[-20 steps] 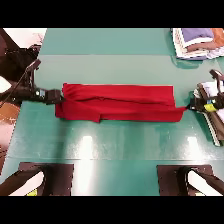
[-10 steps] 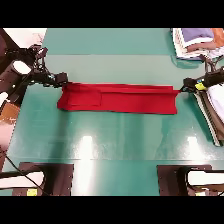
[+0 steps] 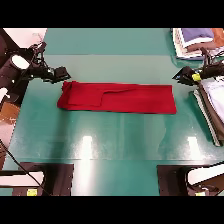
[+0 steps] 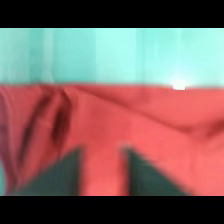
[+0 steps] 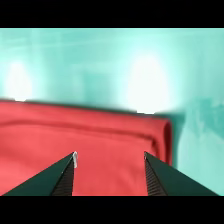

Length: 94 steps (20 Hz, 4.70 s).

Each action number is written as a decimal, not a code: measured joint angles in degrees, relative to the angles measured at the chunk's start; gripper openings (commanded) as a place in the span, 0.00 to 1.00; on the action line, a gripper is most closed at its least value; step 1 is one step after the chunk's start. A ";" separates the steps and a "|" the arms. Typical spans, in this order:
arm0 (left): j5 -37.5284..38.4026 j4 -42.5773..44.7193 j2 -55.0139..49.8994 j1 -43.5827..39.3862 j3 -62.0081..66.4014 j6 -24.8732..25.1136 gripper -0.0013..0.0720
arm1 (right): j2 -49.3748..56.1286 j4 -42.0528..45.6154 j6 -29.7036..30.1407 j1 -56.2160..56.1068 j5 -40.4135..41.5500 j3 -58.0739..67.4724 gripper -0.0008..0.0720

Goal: Fold the shirts.

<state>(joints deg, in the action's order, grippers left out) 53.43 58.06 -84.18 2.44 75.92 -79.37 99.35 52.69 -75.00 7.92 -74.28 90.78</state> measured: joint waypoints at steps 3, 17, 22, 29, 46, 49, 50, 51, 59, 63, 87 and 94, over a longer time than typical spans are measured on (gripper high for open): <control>5.51 -0.09 0.13 -0.07 1.03 0.22 0.05 | -0.76 -0.85 1.97 3.61 -3.52 -3.91 0.69; 6.91 -1.57 -0.68 -5.14 1.51 0.42 0.05 | 1.05 -4.02 8.76 3.48 -0.81 -17.81 0.19; 3.56 -1.57 -2.97 -11.74 1.64 -1.51 0.05 | 0.52 -3.52 9.73 0.55 1.53 -18.18 0.03; 0.55 -2.10 -11.30 -21.53 9.18 -2.69 0.05 | -8.24 -3.15 7.56 -1.16 -3.50 -10.88 0.03; -3.21 -7.06 -28.92 -36.24 23.30 -4.59 0.05 | -10.49 -3.65 -4.85 -19.85 -9.92 21.27 0.03; -1.49 -7.23 -29.05 -35.50 24.39 -4.52 0.05 | -8.46 -3.63 -4.85 -22.51 -9.92 24.24 0.03; -0.39 -7.08 -29.05 -34.73 25.24 -4.44 0.05 | -7.85 -3.67 -4.83 -23.34 -9.90 24.92 0.03; 1.38 -6.78 -29.05 -33.70 26.43 -4.42 0.05 | -7.32 -3.67 -4.76 -24.11 -9.88 25.33 0.03; 17.25 -2.25 -25.42 -18.78 39.93 -4.22 0.05 | -1.44 -13.88 0.37 -33.35 -5.81 26.43 0.03; 20.83 4.74 -17.77 -9.42 41.68 -4.22 0.05 | 4.35 -17.22 3.56 -41.53 1.09 26.47 0.26; 24.46 7.72 -5.97 1.55 36.83 -3.02 0.05 | 4.92 -11.21 5.20 -22.56 0.81 -4.02 0.96; 22.82 7.58 -5.97 -0.44 36.76 -1.60 0.05 | 14.78 -20.24 4.59 -28.39 1.60 1.09 0.79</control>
<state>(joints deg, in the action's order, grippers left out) 76.25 65.65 -90.15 2.00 112.68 -80.97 114.13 32.45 -70.41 -20.47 -72.69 91.88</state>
